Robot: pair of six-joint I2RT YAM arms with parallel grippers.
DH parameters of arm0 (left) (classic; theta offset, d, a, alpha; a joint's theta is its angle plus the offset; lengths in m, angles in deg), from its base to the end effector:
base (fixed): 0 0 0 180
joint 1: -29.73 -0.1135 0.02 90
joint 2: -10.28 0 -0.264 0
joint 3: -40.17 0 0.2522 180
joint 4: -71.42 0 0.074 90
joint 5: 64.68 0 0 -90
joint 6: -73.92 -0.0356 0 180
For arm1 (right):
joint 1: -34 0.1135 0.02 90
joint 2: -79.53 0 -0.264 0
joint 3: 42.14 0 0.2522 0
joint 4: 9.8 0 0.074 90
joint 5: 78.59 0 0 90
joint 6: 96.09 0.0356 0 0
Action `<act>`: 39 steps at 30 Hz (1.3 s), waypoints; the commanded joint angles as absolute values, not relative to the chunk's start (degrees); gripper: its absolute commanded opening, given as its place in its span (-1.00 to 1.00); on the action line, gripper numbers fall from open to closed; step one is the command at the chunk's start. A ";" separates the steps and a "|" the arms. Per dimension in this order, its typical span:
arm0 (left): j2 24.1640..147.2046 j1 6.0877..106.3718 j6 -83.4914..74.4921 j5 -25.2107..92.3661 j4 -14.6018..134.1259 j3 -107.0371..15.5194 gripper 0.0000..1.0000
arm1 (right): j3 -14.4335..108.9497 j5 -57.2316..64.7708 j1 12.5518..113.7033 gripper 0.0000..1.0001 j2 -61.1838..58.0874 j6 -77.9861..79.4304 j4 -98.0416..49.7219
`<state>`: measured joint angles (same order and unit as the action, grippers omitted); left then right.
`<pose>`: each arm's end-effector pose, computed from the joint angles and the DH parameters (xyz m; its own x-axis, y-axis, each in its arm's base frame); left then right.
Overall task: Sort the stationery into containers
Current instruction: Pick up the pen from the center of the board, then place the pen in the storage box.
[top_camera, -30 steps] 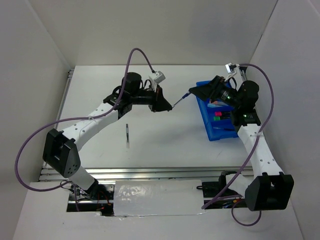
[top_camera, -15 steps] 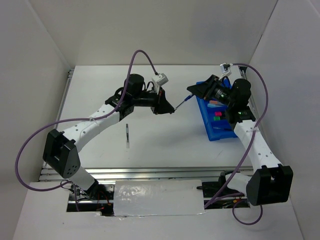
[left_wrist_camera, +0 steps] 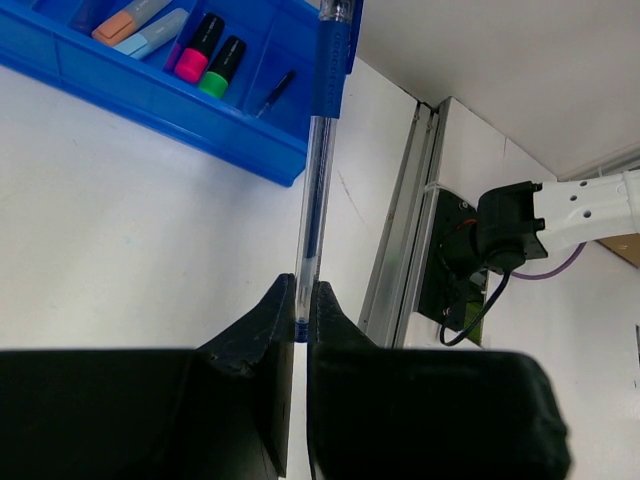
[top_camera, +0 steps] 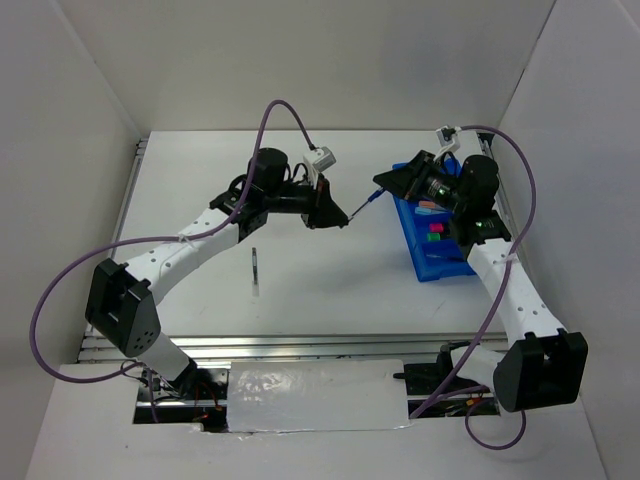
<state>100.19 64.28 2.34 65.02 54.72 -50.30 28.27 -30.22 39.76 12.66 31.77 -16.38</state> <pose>0.2912 -0.2281 0.3518 -0.5148 0.0593 -0.8553 0.8211 0.3209 -0.4720 0.2648 0.0505 0.3665 -0.4928 0.4114 -0.7668 -0.5479 0.5378 0.6407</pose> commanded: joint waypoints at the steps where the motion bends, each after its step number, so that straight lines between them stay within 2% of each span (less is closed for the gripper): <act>1: 97.73 64.01 3.61 65.31 57.13 -50.15 -1.00 | 30.43 -29.81 40.41 -0.45 13.53 31.09 -16.71; 3: 97.64 64.01 3.78 65.13 58.62 -50.05 -1.00 | 30.07 -29.81 40.33 -0.57 13.88 31.00 -16.45; 4: 97.73 63.92 3.78 65.13 58.54 -50.05 -1.00 | 30.07 -29.64 40.24 -0.83 13.88 30.91 -16.36; 5: 97.73 63.83 3.87 64.87 58.45 -50.14 -0.89 | 30.16 -29.55 40.33 -0.96 13.79 30.74 -16.62; 6: 97.82 63.83 3.96 64.69 57.93 -50.23 -0.44 | 30.33 -29.29 40.33 -1.00 13.88 30.65 -17.14; 8: 97.91 63.66 3.79 63.20 56.18 -50.58 0.12 | 30.77 -29.72 39.80 -1.00 14.05 29.33 -17.50; 9: 97.82 63.40 3.44 62.50 54.77 -50.67 0.86 | 32.08 -30.16 39.37 -1.00 14.05 26.54 -19.24; 10: 97.73 63.04 3.00 61.10 53.89 -50.76 0.99 | 33.22 -30.94 38.58 -1.00 14.14 23.47 -20.65; 14: 96.42 58.13 0.27 59.94 49.67 -50.32 0.99 | 42.45 -32.98 36.91 -1.00 14.58 -5.24 -39.61; 15: 96.24 56.90 -0.78 60.29 48.79 -50.14 0.99 | 44.81 -32.97 36.21 -1.00 15.02 -19.57 -47.83; 17: 95.54 53.30 -2.10 61.08 46.59 -49.70 0.99 | 45.45 -32.80 34.45 -1.00 16.77 -32.40 -57.34; 18: 95.36 52.50 -2.45 61.09 46.15 -48.92 0.99 | 45.89 -32.45 32.70 -1.00 17.39 -46.64 -61.40; 21: 94.48 49.95 -4.56 60.65 44.74 -47.86 0.99 | 45.02 -27.73 31.37 -1.00 17.75 -69.01 -74.16; 29: 93.08 48.19 -6.59 58.98 42.19 -45.23 0.99 | 39.75 -22.08 27.76 -1.00 13.35 -89.92 -81.66; 39: 90.96 47.48 -7.47 56.52 41.66 -41.54 0.98 | 37.11 -17.51 26.97 -1.00 7.64 -94.86 -80.09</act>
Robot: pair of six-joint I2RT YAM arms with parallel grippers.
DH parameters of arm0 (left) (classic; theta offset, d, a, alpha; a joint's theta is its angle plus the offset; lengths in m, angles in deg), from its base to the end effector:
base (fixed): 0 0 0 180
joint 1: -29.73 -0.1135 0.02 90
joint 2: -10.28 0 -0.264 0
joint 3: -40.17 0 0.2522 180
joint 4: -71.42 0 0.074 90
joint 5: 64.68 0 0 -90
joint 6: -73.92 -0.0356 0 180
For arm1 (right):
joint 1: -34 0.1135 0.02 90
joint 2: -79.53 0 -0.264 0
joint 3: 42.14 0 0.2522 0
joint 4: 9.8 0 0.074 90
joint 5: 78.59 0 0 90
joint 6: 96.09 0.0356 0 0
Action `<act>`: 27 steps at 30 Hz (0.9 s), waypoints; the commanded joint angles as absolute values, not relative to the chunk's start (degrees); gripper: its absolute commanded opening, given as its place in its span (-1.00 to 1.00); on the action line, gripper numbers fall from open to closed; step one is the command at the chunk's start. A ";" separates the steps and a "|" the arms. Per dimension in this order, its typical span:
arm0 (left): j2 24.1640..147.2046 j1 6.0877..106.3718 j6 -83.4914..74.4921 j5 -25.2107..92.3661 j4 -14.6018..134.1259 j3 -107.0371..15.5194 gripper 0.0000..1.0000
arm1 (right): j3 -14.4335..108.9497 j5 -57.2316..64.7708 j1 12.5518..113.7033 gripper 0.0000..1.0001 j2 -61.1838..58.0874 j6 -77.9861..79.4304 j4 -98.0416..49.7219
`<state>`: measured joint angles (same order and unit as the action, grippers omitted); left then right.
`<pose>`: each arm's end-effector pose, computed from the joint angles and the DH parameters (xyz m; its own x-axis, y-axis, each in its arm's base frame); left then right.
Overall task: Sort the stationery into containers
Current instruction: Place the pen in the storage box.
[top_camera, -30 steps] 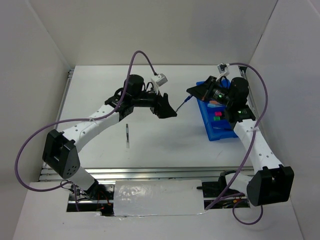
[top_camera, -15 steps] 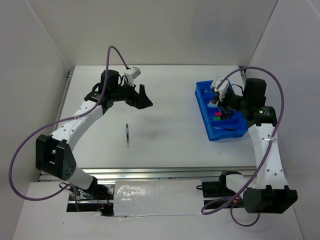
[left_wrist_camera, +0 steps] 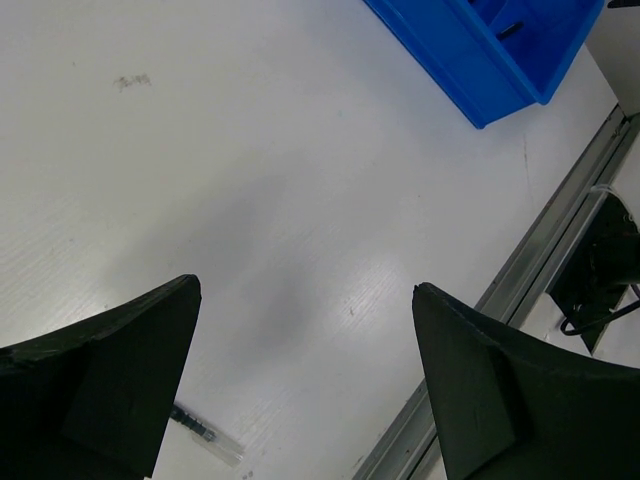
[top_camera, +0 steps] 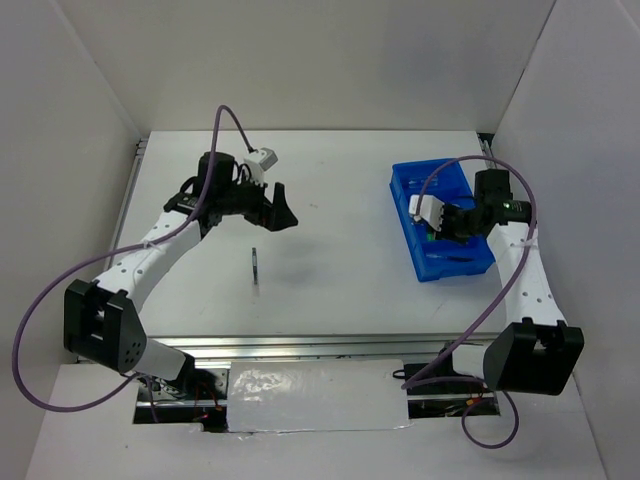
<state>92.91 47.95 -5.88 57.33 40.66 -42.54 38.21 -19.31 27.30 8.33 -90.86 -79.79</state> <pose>0.3056 -0.1205 0.3225 -0.6006 0.0396 -0.7985 0.6013 0.6807 -0.4185 0.2354 -0.0093 0.3122 0.0672 -0.8699 -0.4887 -0.8771 0.1819 -0.4446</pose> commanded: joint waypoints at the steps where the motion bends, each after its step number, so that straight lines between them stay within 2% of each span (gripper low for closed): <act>1: 90.87 47.40 -7.29 56.00 41.58 -41.36 0.99 | 35.97 -16.55 26.97 -1.00 7.38 -96.17 -78.86; 6: 90.88 47.13 -7.64 54.06 39.12 -40.56 0.99 | 33.85 -13.29 26.97 -1.00 5.36 -98.81 -76.56; 11: 89.73 47.31 -4.75 42.66 38.06 -39.33 0.98 | 33.41 -11.27 26.71 -1.00 2.63 -99.34 -75.25; 18: 88.59 47.40 -2.82 31.84 36.39 -36.88 0.99 | 30.08 -7.23 26.62 -0.85 1.13 -101.72 -71.39; 20: 88.59 47.75 -0.54 26.67 35.25 -36.17 0.98 | 29.37 -6.52 26.71 -0.79 1.22 -101.98 -70.68; 26: 89.65 47.84 2.64 23.12 31.64 -33.89 0.99 | 26.82 -3.53 26.79 -0.56 2.27 -103.21 -69.62; 27: 89.21 47.92 2.82 22.95 32.34 -32.49 0.98 | 26.04 -3.36 26.88 -0.42 2.62 -103.30 -68.92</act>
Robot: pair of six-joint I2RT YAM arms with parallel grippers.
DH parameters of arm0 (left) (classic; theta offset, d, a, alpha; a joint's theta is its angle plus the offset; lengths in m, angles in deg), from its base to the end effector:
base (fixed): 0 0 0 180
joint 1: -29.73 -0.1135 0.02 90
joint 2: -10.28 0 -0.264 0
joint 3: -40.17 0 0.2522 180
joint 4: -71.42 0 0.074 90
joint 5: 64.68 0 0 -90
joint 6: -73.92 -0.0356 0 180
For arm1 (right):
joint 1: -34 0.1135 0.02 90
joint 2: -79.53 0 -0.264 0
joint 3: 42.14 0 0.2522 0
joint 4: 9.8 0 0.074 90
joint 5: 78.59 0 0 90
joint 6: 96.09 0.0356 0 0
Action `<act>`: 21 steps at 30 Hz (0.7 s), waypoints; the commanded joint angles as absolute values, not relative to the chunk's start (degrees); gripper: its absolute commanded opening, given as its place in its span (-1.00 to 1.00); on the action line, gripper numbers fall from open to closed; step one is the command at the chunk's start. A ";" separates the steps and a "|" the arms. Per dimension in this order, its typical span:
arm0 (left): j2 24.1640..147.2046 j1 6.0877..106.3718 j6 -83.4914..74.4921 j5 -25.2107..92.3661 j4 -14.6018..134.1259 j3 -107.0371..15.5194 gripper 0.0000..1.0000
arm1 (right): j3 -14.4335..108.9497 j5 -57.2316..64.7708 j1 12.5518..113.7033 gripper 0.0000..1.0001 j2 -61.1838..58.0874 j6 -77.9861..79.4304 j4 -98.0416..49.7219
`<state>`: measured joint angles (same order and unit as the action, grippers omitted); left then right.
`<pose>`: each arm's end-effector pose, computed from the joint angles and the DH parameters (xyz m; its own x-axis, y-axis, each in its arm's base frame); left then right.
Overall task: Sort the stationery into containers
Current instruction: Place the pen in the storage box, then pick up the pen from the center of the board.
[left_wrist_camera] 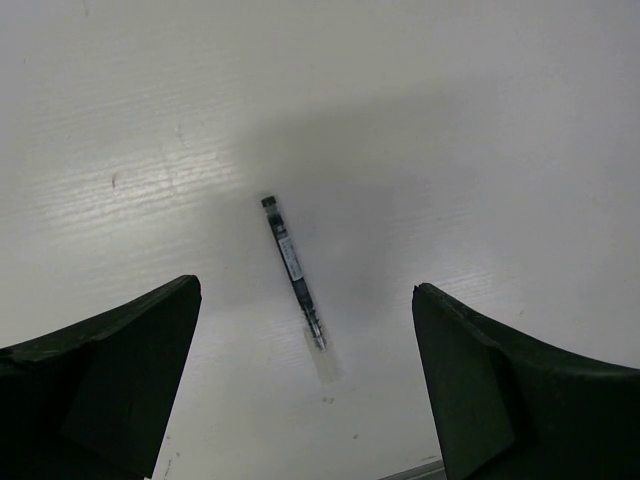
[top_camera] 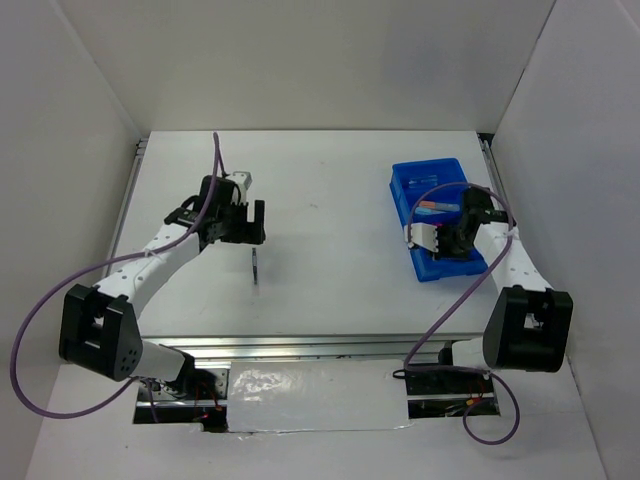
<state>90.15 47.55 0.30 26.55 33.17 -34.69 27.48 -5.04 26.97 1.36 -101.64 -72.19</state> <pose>0.2898 -0.0939 0.2763 -0.7164 -0.0659 -0.6945 0.1238 0.9677 -0.2195 0.2499 -0.0207 0.2322 0.0652 -0.9698 -0.2348 -0.9361 0.0220 -0.3509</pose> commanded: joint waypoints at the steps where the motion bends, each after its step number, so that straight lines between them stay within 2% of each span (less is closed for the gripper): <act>1: 89.03 48.10 2.99 22.68 32.43 -31.95 0.99 | 25.94 -3.18 26.88 -0.36 2.80 -103.30 -68.57; 2: 88.85 48.19 3.17 22.07 32.52 -31.60 0.99 | 25.85 -3.27 26.88 -0.31 3.24 -103.21 -68.83; 3: 89.03 48.27 3.17 21.37 32.61 -31.34 0.99 | 26.11 -3.44 26.88 -0.13 3.33 -102.95 -69.00; 5: 90.17 48.19 3.35 20.75 32.43 -31.60 0.99 | 27.08 -3.97 26.79 0.01 3.86 -101.90 -69.27; 7: 92.09 48.27 2.99 21.36 31.74 -32.65 0.95 | 27.87 -4.67 26.79 0.04 4.38 -100.84 -69.70; 16: 94.39 49.15 2.11 27.78 33.30 -30.02 0.41 | 38.33 -16.70 25.83 0.08 9.04 -90.74 -74.01; 21: 99.12 50.29 2.73 26.11 32.88 -32.73 0.37 | 38.77 -22.50 26.09 0.08 14.13 -88.54 -74.10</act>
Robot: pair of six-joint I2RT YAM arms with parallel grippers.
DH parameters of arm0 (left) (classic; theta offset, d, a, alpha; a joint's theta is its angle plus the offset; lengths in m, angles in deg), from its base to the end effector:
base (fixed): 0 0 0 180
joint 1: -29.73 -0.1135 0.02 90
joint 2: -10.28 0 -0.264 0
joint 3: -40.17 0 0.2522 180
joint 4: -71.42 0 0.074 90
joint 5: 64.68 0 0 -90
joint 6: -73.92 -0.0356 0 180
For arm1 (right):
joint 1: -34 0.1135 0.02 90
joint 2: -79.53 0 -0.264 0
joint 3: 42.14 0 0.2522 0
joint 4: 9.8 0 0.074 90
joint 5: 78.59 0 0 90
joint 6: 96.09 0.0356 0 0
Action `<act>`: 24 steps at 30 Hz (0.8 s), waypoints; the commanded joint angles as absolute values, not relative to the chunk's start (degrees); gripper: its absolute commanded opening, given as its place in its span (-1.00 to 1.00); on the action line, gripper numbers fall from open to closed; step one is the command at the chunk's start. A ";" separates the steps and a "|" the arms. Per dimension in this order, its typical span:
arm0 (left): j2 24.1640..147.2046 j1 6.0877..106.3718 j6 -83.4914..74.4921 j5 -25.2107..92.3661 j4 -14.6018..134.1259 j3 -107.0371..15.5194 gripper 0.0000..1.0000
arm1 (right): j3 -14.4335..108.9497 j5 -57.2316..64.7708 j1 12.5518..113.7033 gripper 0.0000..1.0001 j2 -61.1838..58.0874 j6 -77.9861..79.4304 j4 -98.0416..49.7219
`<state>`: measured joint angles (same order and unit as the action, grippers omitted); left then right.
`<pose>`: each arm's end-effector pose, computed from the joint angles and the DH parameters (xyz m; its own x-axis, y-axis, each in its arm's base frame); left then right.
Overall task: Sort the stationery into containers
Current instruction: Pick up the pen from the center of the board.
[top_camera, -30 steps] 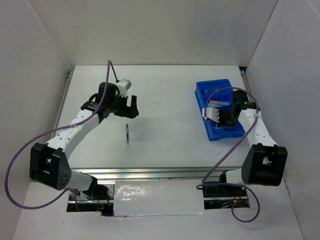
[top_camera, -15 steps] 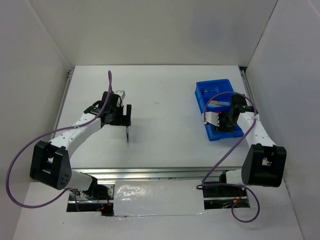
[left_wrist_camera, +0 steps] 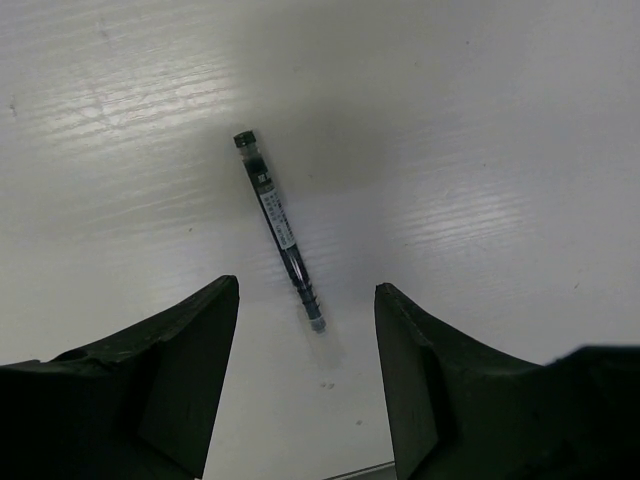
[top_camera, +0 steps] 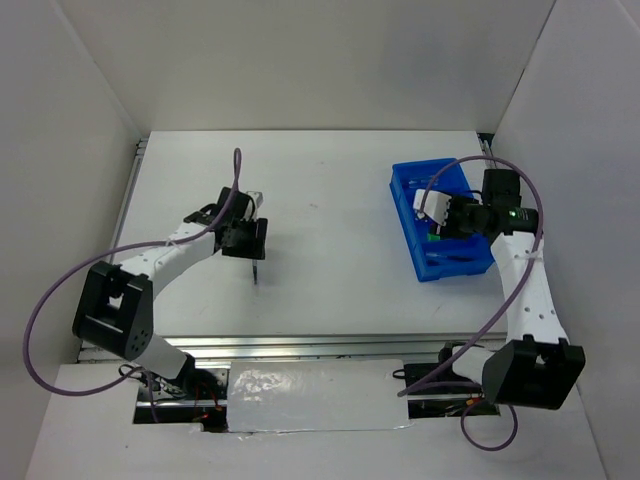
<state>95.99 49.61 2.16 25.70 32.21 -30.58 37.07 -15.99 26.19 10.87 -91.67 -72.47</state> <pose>0.2896 -0.1050 0.2228 -0.8317 -0.0321 -0.5543 0.0878 0.9782 -0.1883 0.2367 -0.0159 0.3222 0.0986 -0.9070 -0.4095 -0.7919 0.1777 -0.5842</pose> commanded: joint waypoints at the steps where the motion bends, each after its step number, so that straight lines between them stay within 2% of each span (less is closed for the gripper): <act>1: 99.92 50.38 2.82 26.02 32.61 -33.18 0.37 | 38.60 -23.21 26.18 0.08 15.01 -88.53 -74.19; 15: 113.10 50.30 4.66 25.58 30.68 -40.74 0.20 | 34.99 -31.83 29.43 0.05 28.81 -90.91 -74.19; 20: 114.60 50.12 4.93 26.02 31.11 -40.56 0.08 | 34.56 -33.33 33.65 0.03 31.36 -90.64 -73.67; 24: 114.87 50.12 5.10 26.11 31.90 -39.60 0.00 | 32.89 -31.92 40.67 0.02 32.51 -88.63 -70.94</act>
<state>113.80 50.29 3.84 25.59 31.64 -39.08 33.86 -31.02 37.57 31.35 -89.95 -72.71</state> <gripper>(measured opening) 0.505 0.515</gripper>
